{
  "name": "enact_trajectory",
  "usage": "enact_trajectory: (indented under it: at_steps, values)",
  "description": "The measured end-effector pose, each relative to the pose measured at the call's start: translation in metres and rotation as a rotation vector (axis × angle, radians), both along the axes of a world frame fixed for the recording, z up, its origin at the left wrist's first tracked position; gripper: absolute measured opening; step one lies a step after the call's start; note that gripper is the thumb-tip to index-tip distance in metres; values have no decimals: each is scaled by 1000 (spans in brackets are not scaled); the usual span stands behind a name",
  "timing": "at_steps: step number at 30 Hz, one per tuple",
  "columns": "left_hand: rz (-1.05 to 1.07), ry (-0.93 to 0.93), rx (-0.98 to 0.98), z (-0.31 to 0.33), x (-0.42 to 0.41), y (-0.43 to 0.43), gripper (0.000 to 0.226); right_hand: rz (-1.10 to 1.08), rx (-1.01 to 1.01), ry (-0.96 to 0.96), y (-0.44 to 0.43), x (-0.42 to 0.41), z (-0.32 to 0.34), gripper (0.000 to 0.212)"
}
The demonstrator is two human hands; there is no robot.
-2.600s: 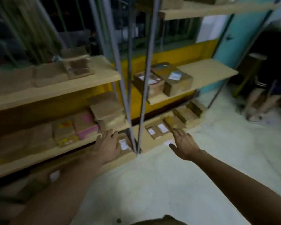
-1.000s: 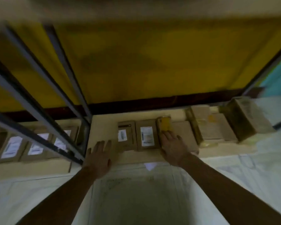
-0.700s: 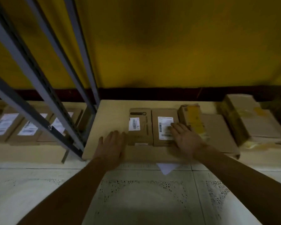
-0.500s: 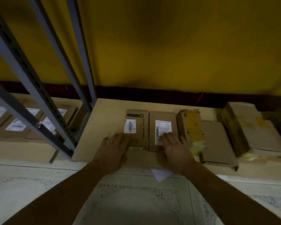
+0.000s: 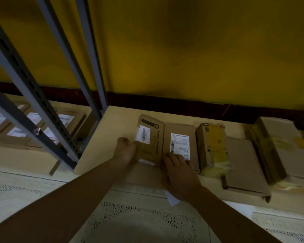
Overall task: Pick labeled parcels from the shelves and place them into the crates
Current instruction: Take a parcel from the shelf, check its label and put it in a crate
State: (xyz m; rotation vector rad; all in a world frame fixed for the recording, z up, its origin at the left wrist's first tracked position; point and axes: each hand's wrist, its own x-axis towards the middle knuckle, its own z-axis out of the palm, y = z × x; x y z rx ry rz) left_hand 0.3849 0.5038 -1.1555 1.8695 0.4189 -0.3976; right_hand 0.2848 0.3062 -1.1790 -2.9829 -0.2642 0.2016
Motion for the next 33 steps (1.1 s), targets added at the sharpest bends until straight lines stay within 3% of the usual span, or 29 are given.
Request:
enact_trajectory:
  at_steps: [3,6,10,13,16,20,23,27,31,33]
  values:
    - [-85,0,9,11,0,2,48,16,13,-102,-5,0,-4,64]
    - [-65,-79,44,17,-2,3,33,-73,129,-69,0,5,-2,72]
    - [40,-100,-168,37,-1,17,26,-105,408,-273,14,17,13,84]
    - [17,-42,-324,61,-6,27,34,-121,741,-404,23,24,48,76]
    - [-4,63,-448,82,-15,32,48,-77,845,-496,23,30,78,53]
    - [4,124,-510,97,-12,35,82,-249,1092,-383,9,38,93,23]
    - [29,113,-469,98,-9,37,81,-397,1347,-344,-3,40,104,15]
    - [17,164,-432,95,-13,35,64,-402,1363,-337,-5,38,103,14]
    - [-37,230,-537,93,-15,35,58,-276,1181,-264,-2,35,93,36]
    - [-74,235,-557,93,-18,34,52,-199,1188,-170,1,33,83,36]
